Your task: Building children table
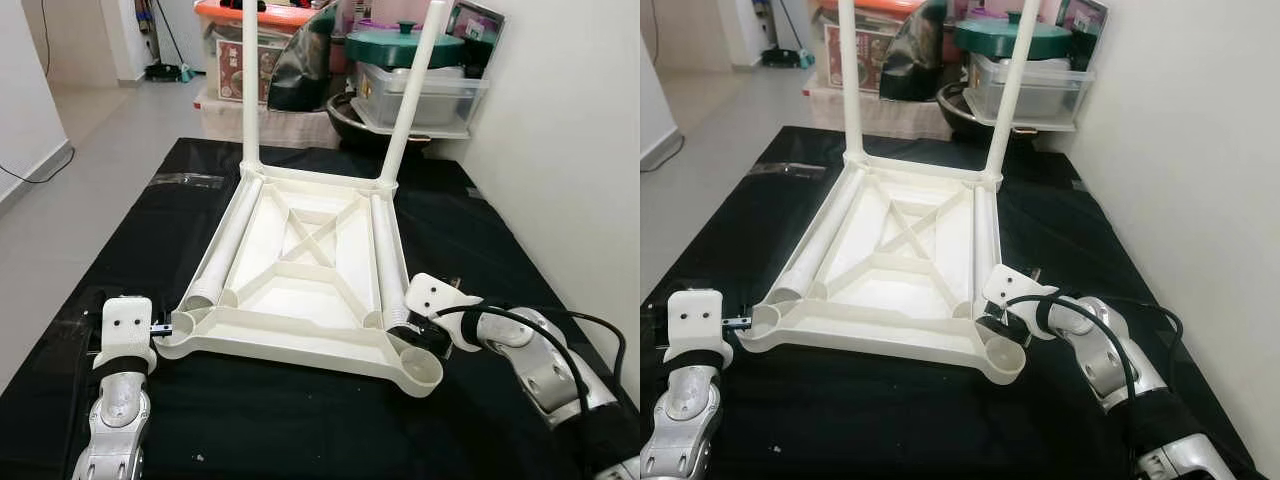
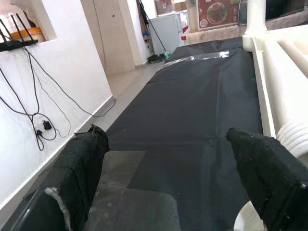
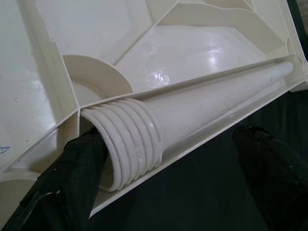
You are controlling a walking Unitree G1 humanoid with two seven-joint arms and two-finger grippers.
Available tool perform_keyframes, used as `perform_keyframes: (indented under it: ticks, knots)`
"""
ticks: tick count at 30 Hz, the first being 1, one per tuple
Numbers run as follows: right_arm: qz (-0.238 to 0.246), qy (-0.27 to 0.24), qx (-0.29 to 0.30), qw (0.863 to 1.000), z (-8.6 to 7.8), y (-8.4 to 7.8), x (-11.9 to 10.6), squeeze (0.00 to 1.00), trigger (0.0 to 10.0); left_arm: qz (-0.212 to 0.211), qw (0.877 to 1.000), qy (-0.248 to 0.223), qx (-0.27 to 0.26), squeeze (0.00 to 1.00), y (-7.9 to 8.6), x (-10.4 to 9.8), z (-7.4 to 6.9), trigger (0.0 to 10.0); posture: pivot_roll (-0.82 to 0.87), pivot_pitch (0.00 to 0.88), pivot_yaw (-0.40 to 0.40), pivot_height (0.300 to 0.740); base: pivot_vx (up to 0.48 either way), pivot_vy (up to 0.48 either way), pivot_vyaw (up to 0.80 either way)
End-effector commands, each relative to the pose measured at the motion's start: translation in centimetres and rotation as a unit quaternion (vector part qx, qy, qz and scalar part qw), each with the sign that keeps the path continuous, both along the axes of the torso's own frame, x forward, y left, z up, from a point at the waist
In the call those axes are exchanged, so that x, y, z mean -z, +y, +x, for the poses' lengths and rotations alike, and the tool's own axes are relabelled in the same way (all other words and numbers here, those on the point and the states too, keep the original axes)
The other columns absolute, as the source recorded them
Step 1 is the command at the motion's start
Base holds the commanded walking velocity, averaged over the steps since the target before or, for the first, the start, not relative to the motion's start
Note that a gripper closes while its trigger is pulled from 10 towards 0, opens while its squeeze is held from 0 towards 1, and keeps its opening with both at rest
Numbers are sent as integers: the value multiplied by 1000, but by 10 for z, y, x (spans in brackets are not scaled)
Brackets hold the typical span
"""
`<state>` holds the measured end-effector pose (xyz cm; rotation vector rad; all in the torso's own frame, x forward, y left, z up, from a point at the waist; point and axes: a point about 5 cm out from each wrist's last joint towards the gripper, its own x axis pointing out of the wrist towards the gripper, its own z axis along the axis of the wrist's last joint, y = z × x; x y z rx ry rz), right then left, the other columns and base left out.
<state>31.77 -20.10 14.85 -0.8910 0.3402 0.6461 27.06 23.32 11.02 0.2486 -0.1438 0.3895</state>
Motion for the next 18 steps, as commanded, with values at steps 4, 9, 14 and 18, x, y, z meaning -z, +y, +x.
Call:
perform_keyframes:
  ticks: [4,9,14,18]
  knots:
    - [-4,-16,7,1000,4,-2,-4,0,10000,-7,1000,2,3,0,-2,3,1,10000,55,0,-124,740,0,0,0]
    - [-17,-49,19,998,8,5,-2,0,10000,-7,1000,2,0,0,-1,2,0,10000,58,0,-127,740,0,0,0]
    - [-5,-95,44,994,14,10,-5,0,10000,-6,1000,1,0,0,-1,2,0,10000,65,0,-129,740,0,0,0]
    - [39,-125,83,988,20,11,-13,0,10000,-6,1000,1,-1,0,-1,2,0,10000,65,0,-129,740,0,0,0]
